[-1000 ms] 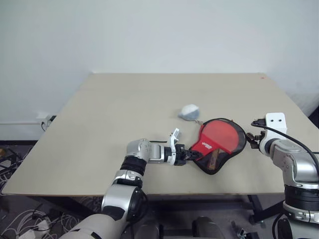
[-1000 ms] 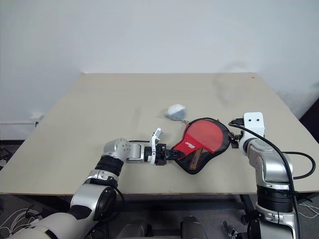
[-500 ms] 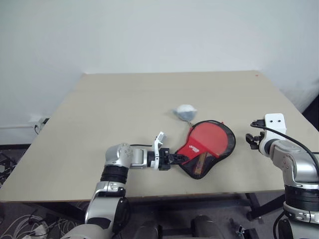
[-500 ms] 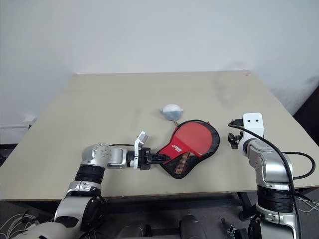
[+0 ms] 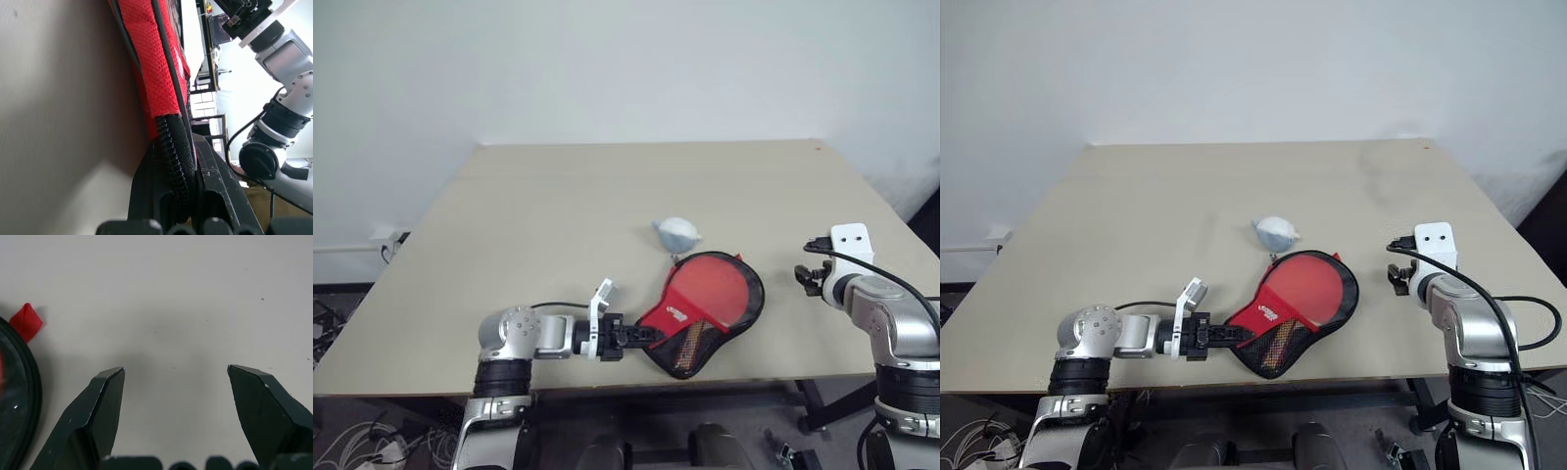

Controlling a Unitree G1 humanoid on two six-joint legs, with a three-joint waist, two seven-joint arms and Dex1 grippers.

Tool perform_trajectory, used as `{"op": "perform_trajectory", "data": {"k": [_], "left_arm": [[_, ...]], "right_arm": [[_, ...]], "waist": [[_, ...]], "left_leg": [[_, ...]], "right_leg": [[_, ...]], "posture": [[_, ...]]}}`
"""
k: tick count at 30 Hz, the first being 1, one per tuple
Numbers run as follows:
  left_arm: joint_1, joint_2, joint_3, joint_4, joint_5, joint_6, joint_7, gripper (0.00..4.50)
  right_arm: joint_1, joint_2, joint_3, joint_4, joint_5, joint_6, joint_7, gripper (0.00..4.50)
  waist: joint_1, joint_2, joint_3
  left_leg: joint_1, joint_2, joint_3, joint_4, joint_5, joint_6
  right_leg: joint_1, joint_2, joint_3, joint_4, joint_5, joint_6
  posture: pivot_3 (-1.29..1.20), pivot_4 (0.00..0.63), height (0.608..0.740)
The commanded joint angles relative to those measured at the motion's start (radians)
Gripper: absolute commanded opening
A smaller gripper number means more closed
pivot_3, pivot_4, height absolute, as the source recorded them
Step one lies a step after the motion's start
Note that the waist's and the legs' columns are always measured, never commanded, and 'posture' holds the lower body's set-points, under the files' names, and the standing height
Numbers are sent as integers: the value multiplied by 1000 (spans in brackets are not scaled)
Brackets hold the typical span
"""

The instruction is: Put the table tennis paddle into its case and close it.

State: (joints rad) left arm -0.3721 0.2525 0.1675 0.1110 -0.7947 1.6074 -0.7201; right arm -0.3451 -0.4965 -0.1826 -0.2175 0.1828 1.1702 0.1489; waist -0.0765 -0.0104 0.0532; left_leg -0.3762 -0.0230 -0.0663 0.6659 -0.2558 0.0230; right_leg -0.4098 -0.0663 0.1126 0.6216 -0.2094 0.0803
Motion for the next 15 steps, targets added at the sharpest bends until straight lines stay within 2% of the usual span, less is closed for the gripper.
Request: {"op": "perform_trajectory", "data": {"k": [1,15], "left_arm": [[26,39,19,-63,-87,7,0,5],[149,188,-16,-158,-265,7,-16,5]], "right_arm": [[-33,-21,-3,-9,-13,-11,7,3642],[-40,-33,10,2,-15,-12,21,3642]], "waist": [[0,0,0],[0,-1,0]], "left_leg": [[0,0,0,0,0,0],[0,0,0,0,0,0]], "right_leg": [[0,0,0,0,0,0],[0,0,0,0,-1,-3]], "posture": [[0,0,740],[0,0,740]]}}
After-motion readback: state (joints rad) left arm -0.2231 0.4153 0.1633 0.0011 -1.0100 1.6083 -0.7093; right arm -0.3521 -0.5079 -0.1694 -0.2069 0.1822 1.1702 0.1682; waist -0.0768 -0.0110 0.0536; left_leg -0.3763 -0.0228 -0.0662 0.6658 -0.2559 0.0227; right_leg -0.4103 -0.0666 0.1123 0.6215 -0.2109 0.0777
